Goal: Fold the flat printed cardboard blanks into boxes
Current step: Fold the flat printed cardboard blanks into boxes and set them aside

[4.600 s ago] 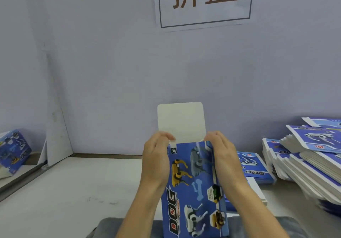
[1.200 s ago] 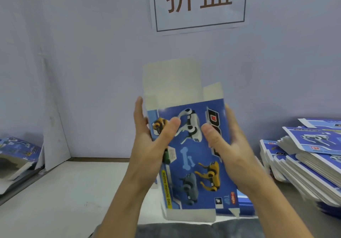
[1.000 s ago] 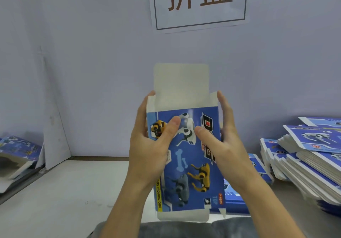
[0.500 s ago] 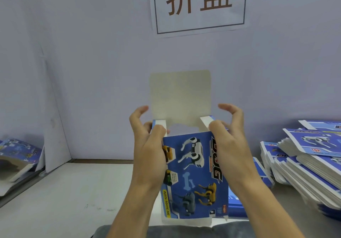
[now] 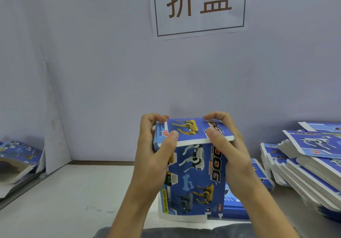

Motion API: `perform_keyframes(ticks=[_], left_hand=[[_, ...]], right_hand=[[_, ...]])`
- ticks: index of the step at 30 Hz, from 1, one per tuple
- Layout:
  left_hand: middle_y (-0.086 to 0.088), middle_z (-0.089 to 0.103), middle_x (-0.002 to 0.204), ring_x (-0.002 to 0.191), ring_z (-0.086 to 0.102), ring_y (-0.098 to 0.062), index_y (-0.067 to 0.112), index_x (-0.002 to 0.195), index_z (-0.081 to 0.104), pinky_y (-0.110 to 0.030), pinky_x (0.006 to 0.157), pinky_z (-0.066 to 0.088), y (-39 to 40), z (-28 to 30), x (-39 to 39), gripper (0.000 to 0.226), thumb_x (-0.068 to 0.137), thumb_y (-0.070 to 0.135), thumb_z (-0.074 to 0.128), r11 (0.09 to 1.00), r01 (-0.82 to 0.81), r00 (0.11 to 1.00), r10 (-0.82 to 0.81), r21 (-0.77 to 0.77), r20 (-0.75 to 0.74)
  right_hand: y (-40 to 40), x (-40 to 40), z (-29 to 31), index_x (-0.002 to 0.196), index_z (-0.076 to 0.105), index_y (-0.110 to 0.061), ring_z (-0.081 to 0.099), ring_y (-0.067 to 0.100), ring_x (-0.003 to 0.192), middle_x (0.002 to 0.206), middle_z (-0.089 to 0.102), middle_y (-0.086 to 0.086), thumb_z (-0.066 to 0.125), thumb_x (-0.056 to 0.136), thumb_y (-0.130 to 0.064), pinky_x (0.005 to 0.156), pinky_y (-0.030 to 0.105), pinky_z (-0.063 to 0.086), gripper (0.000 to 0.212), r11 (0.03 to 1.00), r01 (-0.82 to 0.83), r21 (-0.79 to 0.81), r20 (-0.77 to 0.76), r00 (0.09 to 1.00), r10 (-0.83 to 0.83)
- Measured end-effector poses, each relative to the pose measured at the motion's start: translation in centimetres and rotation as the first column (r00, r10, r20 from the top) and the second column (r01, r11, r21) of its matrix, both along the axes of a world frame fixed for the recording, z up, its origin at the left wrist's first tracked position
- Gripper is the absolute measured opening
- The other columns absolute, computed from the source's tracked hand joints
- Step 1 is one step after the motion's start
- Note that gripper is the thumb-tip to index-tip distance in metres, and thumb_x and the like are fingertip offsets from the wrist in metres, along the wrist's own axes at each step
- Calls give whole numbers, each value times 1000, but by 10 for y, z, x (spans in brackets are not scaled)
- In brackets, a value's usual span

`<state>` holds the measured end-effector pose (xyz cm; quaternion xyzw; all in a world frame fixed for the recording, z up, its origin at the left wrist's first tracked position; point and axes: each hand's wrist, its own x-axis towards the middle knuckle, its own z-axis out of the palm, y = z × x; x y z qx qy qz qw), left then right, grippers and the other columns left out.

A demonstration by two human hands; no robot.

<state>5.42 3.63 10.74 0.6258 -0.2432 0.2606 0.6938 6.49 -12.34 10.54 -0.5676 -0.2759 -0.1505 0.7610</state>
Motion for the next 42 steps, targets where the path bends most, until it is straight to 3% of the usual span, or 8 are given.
perform_keyframes(ticks=[15,23,29,32,35,37,40,42], left_hand=[[17,62,127,108,71,-22,62,116,46,-31,67,62,3,0,3,62,61,86,65,998,32,999,-32,-58,2],[17,62,126,113,65,-4,59,136,34,-24,75,60,9,-22,17,80,74,39,79,994,-9,996,19,106,-89],[3,59,135,114,67,-24,58,126,46,-37,79,62,3,-5,12,68,67,63,79,997,-78,997,77,21,7],[-2,69,103,88,71,-26,34,97,60,-37,64,59,-3,0,8,48,72,75,69,991,-117,993,119,-69,16],[4,57,69,62,57,-28,18,83,53,-31,48,46,-3,2,7,37,89,54,63,975,-151,988,146,-164,-43],[5,62,76,60,59,-24,32,88,56,-31,47,47,1,1,10,3,90,32,58,977,-95,995,85,-189,-60],[11,68,90,72,71,-9,52,125,47,-29,58,57,4,4,11,52,98,8,46,985,-1,998,-10,-171,-63],[6,69,93,79,71,-10,42,122,57,-30,64,58,3,6,8,41,95,13,47,986,7,999,-13,-165,-35]], right_hand=[[-4,2,-7,139,34,-56,65,-1,112,121,65,-26,82,73,-44,83,21,57,83,985,70,-155,148,988,-47],[-4,8,-6,146,36,-21,50,-36,83,88,56,-55,64,91,-5,62,-8,38,63,969,237,-68,191,956,-221],[-3,5,-3,132,48,-26,68,-11,84,101,65,-37,67,87,-20,61,5,51,49,976,162,-144,215,968,-129],[4,0,0,116,59,-32,72,25,82,93,71,-1,59,95,-49,68,37,60,27,970,183,-162,194,969,-151],[7,0,3,101,64,-36,66,23,92,97,69,-2,38,88,-63,86,37,55,39,962,186,-199,179,972,-151],[7,2,4,103,58,-38,64,16,72,93,67,-8,43,87,-50,64,23,55,25,966,209,-149,160,970,-185],[9,0,9,124,44,-53,61,41,73,98,68,3,49,80,-35,60,46,56,48,984,158,-83,22,987,-157],[10,0,10,122,49,-57,63,41,86,104,69,0,49,80,-35,78,53,56,48,984,166,-61,32,986,-164]])
